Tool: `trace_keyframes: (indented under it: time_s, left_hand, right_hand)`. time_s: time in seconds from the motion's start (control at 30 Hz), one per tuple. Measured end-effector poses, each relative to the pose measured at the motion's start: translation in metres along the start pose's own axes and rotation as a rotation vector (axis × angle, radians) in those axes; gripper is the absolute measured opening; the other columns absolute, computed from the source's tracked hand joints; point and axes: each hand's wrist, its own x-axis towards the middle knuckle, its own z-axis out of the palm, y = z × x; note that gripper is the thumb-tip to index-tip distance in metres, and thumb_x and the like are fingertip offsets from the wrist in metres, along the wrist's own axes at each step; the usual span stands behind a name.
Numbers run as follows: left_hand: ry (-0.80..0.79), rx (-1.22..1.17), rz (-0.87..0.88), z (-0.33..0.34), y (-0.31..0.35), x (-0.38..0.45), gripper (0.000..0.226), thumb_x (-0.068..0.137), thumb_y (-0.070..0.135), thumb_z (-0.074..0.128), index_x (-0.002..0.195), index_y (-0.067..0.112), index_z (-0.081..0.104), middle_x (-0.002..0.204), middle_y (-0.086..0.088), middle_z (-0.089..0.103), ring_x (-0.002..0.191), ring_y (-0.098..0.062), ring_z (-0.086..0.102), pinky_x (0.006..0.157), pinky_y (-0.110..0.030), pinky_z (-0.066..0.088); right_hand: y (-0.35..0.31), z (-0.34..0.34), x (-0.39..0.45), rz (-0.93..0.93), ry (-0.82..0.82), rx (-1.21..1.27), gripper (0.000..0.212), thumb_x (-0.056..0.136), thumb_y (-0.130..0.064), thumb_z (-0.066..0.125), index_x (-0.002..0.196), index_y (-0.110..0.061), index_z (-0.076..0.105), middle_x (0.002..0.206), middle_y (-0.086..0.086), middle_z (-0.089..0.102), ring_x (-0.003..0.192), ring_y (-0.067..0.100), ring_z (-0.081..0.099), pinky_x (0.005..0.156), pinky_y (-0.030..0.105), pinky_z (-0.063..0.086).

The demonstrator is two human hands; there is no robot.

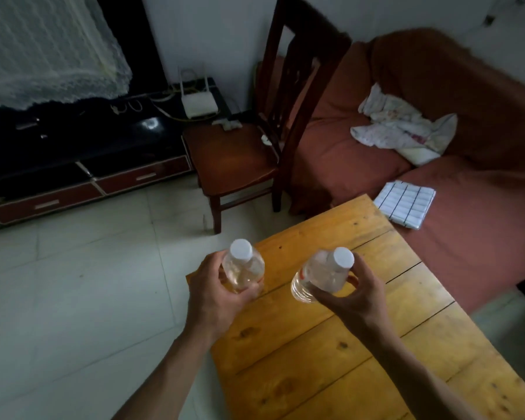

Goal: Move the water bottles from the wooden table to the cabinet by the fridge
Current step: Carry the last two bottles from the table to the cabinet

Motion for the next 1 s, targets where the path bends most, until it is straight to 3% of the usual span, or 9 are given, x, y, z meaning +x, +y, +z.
trace_keyframes:
  time_s: [0.13,0.2,0.3,0.37,0.47,0.53,0.7,0.87,1.0]
  left_hand:
    - [0.029,-0.068,0.124,-0.024,0.064,0.012,0.074,0.064,0.051,0.084,0.126,0.022,0.053,0.119,0.006,0.061,0.104,-0.010,0.058,0.078,-0.021,0.053]
    - [0.038,-0.109,0.184,-0.034,0.096,0.016,0.073,0.063,0.057,0.079,0.124,0.024,0.054,0.119,0.007,0.062,0.104,-0.007,0.059,0.078,-0.022,0.055]
    - [0.017,-0.154,0.276,-0.049,0.144,0.014,0.063,0.063,0.044,0.085,0.116,0.034,0.053,0.111,0.015,0.063,0.098,0.007,0.060,0.073,-0.009,0.051]
    - [-0.011,-0.146,0.326,-0.052,0.168,0.009,0.066,0.059,0.042,0.086,0.117,0.035,0.054,0.112,0.014,0.064,0.099,0.001,0.062,0.077,-0.016,0.054]
    - [-0.050,-0.137,0.365,-0.052,0.197,-0.006,0.071,0.053,0.054,0.081,0.117,0.037,0.055,0.111,0.013,0.066,0.099,-0.011,0.066,0.077,-0.037,0.060]
    - [-0.073,-0.168,0.386,-0.050,0.217,-0.020,0.072,0.050,0.054,0.080,0.116,0.035,0.057,0.108,0.012,0.068,0.097,-0.010,0.067,0.076,-0.039,0.061]
    - [-0.125,-0.188,0.435,-0.037,0.269,-0.067,0.066,0.055,0.038,0.089,0.114,0.027,0.061,0.104,0.010,0.070,0.095,-0.005,0.067,0.077,-0.036,0.062]
    - [-0.122,-0.106,0.485,-0.018,0.313,-0.122,0.061,0.058,0.025,0.093,0.111,0.019,0.062,0.099,0.010,0.069,0.088,0.002,0.065,0.067,-0.011,0.054]
    - [-0.138,-0.075,0.486,-0.005,0.332,-0.158,0.060,0.059,0.018,0.093,0.109,0.017,0.060,0.094,0.011,0.066,0.081,0.002,0.064,0.060,-0.007,0.052]
  right_hand:
    - [-0.047,-0.050,-0.004,-0.060,0.109,-0.038,0.071,0.064,-0.038,0.086,0.125,-0.025,0.053,0.120,-0.007,0.063,0.112,0.011,0.061,0.088,0.037,0.058]
    - [-0.073,-0.076,-0.010,-0.060,0.137,-0.038,0.066,0.063,-0.039,0.086,0.120,-0.027,0.056,0.117,-0.012,0.064,0.109,0.009,0.063,0.086,0.036,0.059]
    - [-0.108,-0.113,-0.026,-0.078,0.168,-0.024,0.062,0.059,-0.046,0.086,0.113,-0.034,0.058,0.111,-0.015,0.067,0.104,0.004,0.065,0.086,0.030,0.057]
    - [-0.122,-0.134,-0.044,-0.098,0.204,-0.029,0.063,0.058,-0.045,0.087,0.114,-0.035,0.058,0.110,-0.014,0.068,0.103,0.005,0.066,0.087,0.026,0.055]
    - [-0.131,-0.161,-0.071,-0.099,0.285,-0.045,0.067,0.057,-0.045,0.088,0.117,-0.034,0.058,0.110,-0.015,0.069,0.100,0.001,0.066,0.083,0.017,0.053]
    - [-0.132,-0.181,-0.088,-0.097,0.333,-0.057,0.066,0.058,-0.040,0.090,0.116,-0.032,0.060,0.107,-0.015,0.070,0.097,-0.001,0.066,0.080,0.013,0.052]
    - [-0.125,-0.237,-0.129,-0.115,0.419,-0.073,0.062,0.057,-0.036,0.093,0.111,-0.029,0.063,0.102,-0.015,0.070,0.094,0.002,0.067,0.079,0.016,0.053]
    - [-0.112,-0.291,-0.168,-0.133,0.476,-0.039,0.056,0.055,-0.030,0.095,0.102,-0.032,0.065,0.096,-0.015,0.072,0.088,0.004,0.068,0.075,0.016,0.052]
    - [-0.097,-0.322,-0.193,-0.114,0.490,-0.019,0.057,0.053,-0.029,0.095,0.102,-0.031,0.065,0.093,-0.014,0.072,0.085,0.004,0.067,0.073,0.019,0.053]
